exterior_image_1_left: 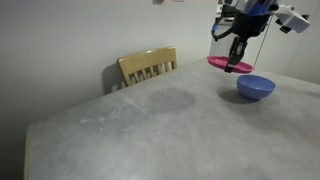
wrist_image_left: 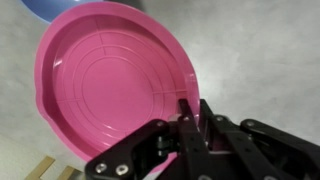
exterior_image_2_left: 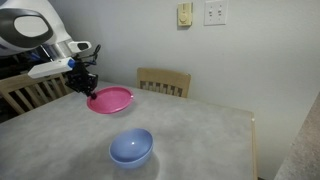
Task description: Take the pink lid on top of the blue bowl and place it on the table
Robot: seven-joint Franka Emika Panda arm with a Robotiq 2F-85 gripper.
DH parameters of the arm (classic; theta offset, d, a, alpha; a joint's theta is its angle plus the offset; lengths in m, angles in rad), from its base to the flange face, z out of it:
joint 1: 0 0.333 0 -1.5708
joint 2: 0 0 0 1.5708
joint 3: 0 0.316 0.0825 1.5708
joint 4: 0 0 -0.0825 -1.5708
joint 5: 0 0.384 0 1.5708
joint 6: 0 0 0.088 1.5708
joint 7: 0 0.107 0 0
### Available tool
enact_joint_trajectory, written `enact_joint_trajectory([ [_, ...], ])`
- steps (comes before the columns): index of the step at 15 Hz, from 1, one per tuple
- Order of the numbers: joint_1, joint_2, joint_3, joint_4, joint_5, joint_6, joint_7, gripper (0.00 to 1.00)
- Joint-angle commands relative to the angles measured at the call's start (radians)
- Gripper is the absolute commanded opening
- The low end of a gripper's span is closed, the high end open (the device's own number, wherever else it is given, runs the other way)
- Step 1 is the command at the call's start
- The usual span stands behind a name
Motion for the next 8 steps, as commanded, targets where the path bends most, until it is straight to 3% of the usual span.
enact_joint_trajectory([
  [1,0.041,0.041,0.042,0.065,-0.014,-0.052,0.088,0.03],
  [8,0.098,0.177,0.048,0.154,-0.033,-0.038,0.283,0.03],
])
